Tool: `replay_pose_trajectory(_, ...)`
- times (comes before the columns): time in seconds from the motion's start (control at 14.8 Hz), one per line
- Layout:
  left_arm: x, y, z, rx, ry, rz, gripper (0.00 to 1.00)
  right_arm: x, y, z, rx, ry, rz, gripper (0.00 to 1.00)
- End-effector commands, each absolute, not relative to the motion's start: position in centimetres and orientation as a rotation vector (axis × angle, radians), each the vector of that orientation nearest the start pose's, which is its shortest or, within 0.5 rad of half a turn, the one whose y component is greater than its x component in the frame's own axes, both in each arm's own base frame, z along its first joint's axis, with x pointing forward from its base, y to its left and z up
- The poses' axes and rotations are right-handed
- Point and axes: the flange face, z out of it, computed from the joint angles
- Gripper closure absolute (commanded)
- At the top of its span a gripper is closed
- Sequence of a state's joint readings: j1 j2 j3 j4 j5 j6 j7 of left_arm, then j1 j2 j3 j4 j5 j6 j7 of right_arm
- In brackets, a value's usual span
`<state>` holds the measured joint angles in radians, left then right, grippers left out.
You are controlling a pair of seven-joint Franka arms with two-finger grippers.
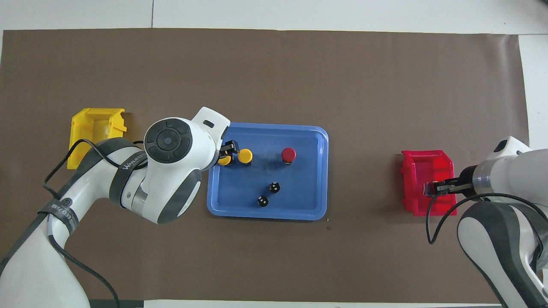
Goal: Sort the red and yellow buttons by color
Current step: 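Release the red button into the red bin while the left gripper grasps the yellow button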
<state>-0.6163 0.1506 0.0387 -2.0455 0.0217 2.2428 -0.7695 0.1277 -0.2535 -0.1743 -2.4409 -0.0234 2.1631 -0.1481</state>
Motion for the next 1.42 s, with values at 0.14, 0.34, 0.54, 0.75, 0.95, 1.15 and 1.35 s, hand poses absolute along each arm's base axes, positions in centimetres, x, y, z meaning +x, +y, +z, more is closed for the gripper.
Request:
replay_pose_trajectory(0.14, 48.2, -32.1, 37.0, -3.145, -0.287, -0.077, 0.11, 43.2, -2.6, 36.6, -3.117, -0.216, -0.001, 0.76)
replay_pose_trajectory(0.34, 47.9, -32.6, 37.0, -3.151, -0.275, -0.076, 0.13, 43.1, -2.5, 35.2, -3.12, -0.22, -0.003, 0.76)
replay_pose_trajectory(0.54, 47.8, -32.6, 36.7, -3.152, -0.275, -0.077, 0.16, 42.9, -2.6, 35.0, -3.117, -0.229, 0.004, 0.68)
replay_pose_trajectory(0.75, 47.8, -33.0, 35.9, -3.153, -0.268, -0.074, 0.19, 42.9, -2.5, 35.0, -3.118, -0.233, 0.009, 0.51)
replay_pose_trajectory(0.95, 47.7, -33.1, 35.9, -3.155, -0.27, -0.074, 0.36, 43.4, -2.3, 35.6, -3.119, -0.239, 0.009, 0.5)
replay_pose_trajectory(1.15, 47.9, -33.2, 36.1, -3.173, -0.291, -0.058, 0.99, 45.0, -2.1, 37.3, -3.121, -0.245, 0.05, 0.5)
replay_pose_trajectory(1.35, 48.0, -33.3, 36.5, -3.167, -0.3, -0.04, 0.99, 47.3, -1.0, 41.8, -3.125, -0.26, 0.07, 0.5)
